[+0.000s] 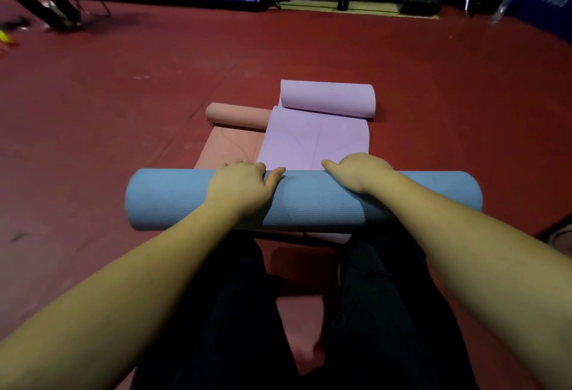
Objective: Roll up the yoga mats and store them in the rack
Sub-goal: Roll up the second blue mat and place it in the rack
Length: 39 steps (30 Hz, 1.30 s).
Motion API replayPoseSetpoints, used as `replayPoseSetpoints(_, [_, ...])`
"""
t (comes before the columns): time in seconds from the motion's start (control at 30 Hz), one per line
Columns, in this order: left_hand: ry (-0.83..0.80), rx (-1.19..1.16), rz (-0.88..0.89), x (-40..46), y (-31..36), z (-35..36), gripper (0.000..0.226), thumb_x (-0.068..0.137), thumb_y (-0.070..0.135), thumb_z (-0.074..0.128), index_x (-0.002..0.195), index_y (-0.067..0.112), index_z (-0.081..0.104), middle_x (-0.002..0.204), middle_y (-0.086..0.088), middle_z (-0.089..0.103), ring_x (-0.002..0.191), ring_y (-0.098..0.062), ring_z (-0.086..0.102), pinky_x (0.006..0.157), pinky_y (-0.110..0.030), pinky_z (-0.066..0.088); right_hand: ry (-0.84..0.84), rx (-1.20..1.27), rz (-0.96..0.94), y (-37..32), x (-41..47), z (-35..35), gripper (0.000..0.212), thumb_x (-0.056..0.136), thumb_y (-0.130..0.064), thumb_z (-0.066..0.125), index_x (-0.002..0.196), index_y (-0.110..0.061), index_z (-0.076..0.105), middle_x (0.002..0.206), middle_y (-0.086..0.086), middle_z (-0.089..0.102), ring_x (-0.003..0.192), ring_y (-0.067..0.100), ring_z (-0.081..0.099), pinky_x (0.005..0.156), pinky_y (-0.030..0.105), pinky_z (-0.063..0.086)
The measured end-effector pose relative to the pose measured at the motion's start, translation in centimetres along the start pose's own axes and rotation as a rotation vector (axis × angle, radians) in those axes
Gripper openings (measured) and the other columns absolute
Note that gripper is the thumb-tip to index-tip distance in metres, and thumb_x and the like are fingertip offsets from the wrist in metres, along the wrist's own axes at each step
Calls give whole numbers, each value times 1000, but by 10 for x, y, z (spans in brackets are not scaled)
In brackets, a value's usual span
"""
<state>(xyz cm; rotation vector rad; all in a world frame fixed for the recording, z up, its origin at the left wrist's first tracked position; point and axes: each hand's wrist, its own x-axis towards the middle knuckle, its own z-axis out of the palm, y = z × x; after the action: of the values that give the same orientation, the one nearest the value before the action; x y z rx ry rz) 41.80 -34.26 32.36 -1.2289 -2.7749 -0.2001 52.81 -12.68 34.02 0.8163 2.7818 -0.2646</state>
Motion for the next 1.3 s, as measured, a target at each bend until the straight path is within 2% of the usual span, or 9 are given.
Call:
replayPoseSetpoints(0.13, [25, 9, 7, -7, 5, -7, 52, 98, 59, 20, 77, 20, 48, 88, -9, 66, 87, -30, 55, 79, -41, 36, 22, 4, 17, 2, -9, -4, 76, 93, -66, 17, 114, -13, 67, 122, 15, 63, 96, 30, 53, 84, 38, 42])
replayPoseSetpoints(0.33, [-34, -31, -76, -24, 9, -36, 59, 99, 61, 23, 82, 19, 60, 89, -6, 66, 76, -27, 50, 66, -36, 33, -46, -33, -24, -4, -28, -31, 73, 98, -62, 20, 132, -11, 59, 143, 16, 51, 125, 32, 50, 98, 39, 37])
replayPoseSetpoints(0.47, [-140, -75, -98, -34, 12, -44, 64, 98, 65, 21, 88, 20, 66, 94, -3, 67, 93, -27, 61, 72, -37, 41, -191, 3, -33, -4, -39, -33, 70, 100, -63, 23, 140, -14, 52, 151, 13, 43, 134, 29, 44, 107, 37, 31])
replayPoseSetpoints(0.57, [-266, -118, -112, -36, 13, -38, 66, 98, 66, 21, 87, 20, 68, 96, -3, 68, 89, -24, 58, 76, -37, 44, -292, 87, -26, -2, -42, -20, 68, 97, -68, 26, 139, -23, 55, 153, 5, 41, 136, 26, 42, 109, 37, 28])
replayPoseSetpoints(0.7, [-361, -116, -117, -23, 10, -36, 70, 100, 64, 19, 102, 16, 70, 117, -10, 67, 107, -29, 59, 83, -38, 39, -167, 72, -56, -1, -30, -12, 63, 97, -67, 26, 122, -23, 65, 142, 6, 55, 126, 27, 50, 105, 39, 36])
replayPoseSetpoints(0.8, [-474, -112, -145, -10, 8, -38, 74, 100, 64, 18, 128, 12, 62, 140, -13, 55, 126, -31, 51, 101, -39, 37, 34, 35, -101, 5, -25, -7, 44, 100, -54, 33, 91, -22, 63, 117, 7, 66, 98, 26, 54, 84, 36, 43])
replayPoseSetpoints(0.9, [-564, -159, -189, 1, 5, -38, 75, 100, 64, 20, 142, 10, 51, 152, -11, 43, 137, -29, 42, 110, -37, 29, 201, 23, -146, 10, -34, -4, 39, 99, -48, 40, 79, -19, 58, 102, 8, 66, 86, 26, 53, 72, 35, 41])
replayPoseSetpoints(1.13, [-701, -380, -223, 29, 2, -39, 58, 102, 56, 35, 147, 21, 45, 155, -2, 39, 140, -22, 38, 109, -35, 25, 254, 12, -184, 12, -58, 19, 64, 91, -70, 23, 99, -23, 65, 109, 3, 67, 104, 26, 60, 83, 37, 42])
replayPoseSetpoints(1.3, [-709, -342, -232, 40, 6, -33, 60, 103, 56, 33, 146, 16, 46, 155, -6, 39, 140, -25, 38, 111, -37, 26, 279, -42, -112, 9, -45, 19, 65, 92, -71, 23, 99, -23, 66, 108, 3, 68, 102, 26, 61, 73, 36, 38])
